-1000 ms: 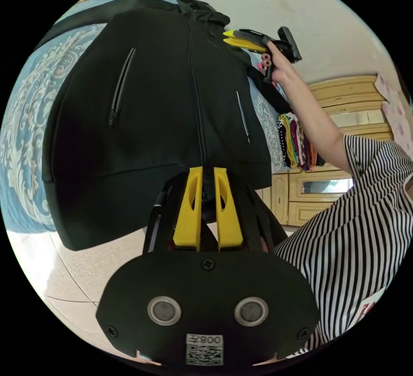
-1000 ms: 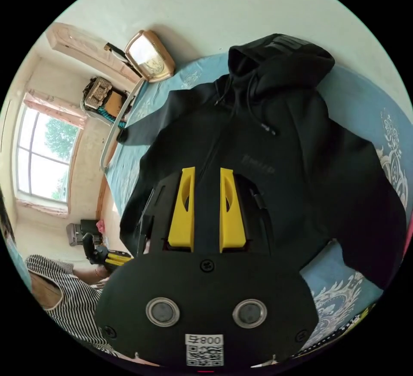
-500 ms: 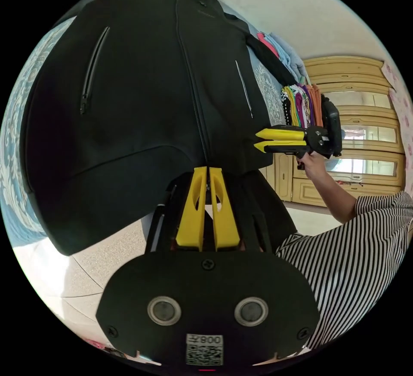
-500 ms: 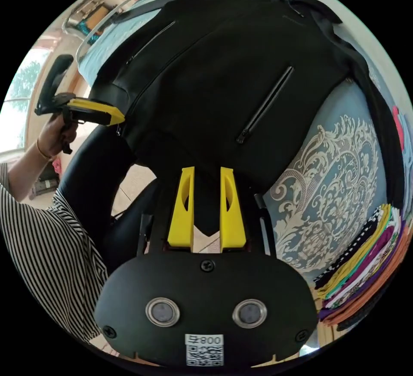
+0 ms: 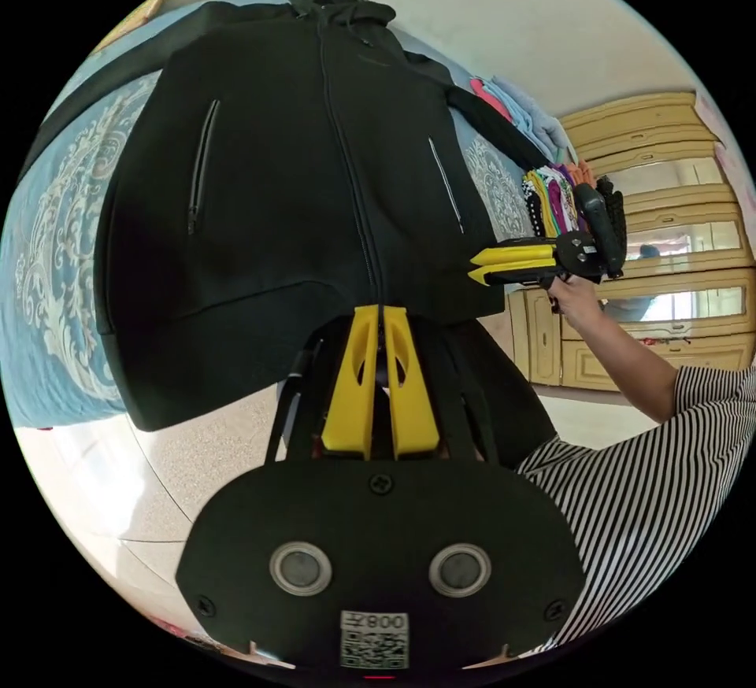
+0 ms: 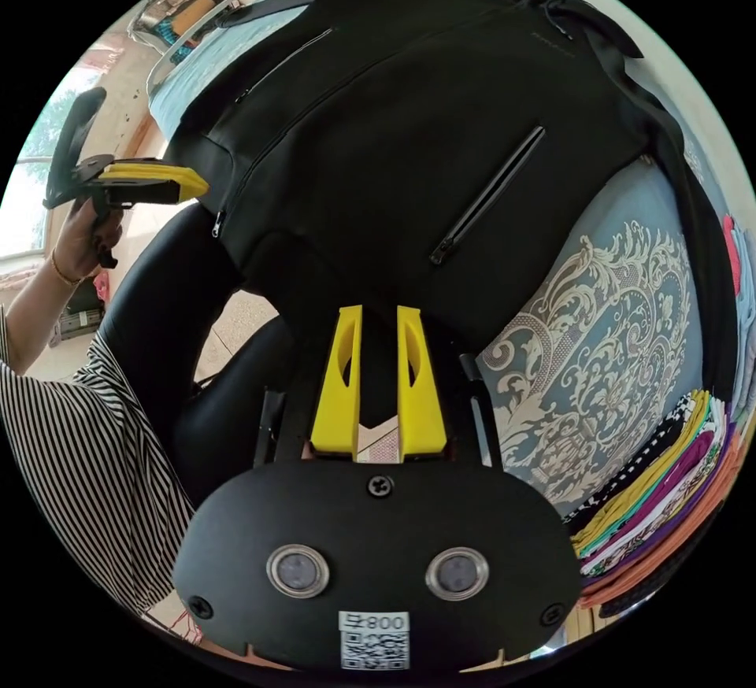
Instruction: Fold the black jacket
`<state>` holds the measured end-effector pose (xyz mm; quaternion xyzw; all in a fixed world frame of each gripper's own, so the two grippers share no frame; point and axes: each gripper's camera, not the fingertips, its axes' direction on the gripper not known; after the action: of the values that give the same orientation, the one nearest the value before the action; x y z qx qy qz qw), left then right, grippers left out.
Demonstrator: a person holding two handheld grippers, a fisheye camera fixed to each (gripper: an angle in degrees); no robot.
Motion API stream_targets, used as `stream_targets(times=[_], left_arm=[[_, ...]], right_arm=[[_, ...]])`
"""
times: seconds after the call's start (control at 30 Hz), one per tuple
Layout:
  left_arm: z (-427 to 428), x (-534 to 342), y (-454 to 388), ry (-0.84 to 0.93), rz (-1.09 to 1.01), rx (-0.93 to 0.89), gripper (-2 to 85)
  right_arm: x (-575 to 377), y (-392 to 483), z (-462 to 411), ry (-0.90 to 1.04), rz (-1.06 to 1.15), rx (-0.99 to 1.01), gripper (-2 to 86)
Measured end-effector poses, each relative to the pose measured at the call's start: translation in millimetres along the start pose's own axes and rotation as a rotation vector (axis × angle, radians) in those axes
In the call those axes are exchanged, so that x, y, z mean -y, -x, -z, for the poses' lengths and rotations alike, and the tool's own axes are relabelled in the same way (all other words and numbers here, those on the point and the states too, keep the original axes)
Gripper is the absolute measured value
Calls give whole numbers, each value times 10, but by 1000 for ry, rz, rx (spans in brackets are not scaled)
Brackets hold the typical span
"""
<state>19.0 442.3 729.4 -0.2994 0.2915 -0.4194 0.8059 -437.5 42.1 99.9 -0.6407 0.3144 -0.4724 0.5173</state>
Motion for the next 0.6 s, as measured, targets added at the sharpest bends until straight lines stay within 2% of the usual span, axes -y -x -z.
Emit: stream_targets(times=[0.1, 0.2, 0.3, 0.4, 0.47, 0.6], left_arm=[[-62, 108, -308, 5, -73, 33, 4], [-340, 247, -544, 114, -114, 119, 2], [-408, 308, -730, 134, -134, 167, 1], [-426, 349, -1018, 155, -181, 268, 1], [-469, 393, -1253, 175, -223, 360, 0], [-491, 482, -1467, 199, -207, 414, 0]], right_arm=[[-52, 21, 56, -6, -32, 35, 67], [-183, 106, 220, -62, -81, 3, 53], [-297, 263, 239, -92, -99, 8, 49], [-310, 434, -71, 2, -111, -109, 46], [-372, 638, -110, -41, -96, -219, 43], [-438, 845, -166, -50, -101, -341, 38]])
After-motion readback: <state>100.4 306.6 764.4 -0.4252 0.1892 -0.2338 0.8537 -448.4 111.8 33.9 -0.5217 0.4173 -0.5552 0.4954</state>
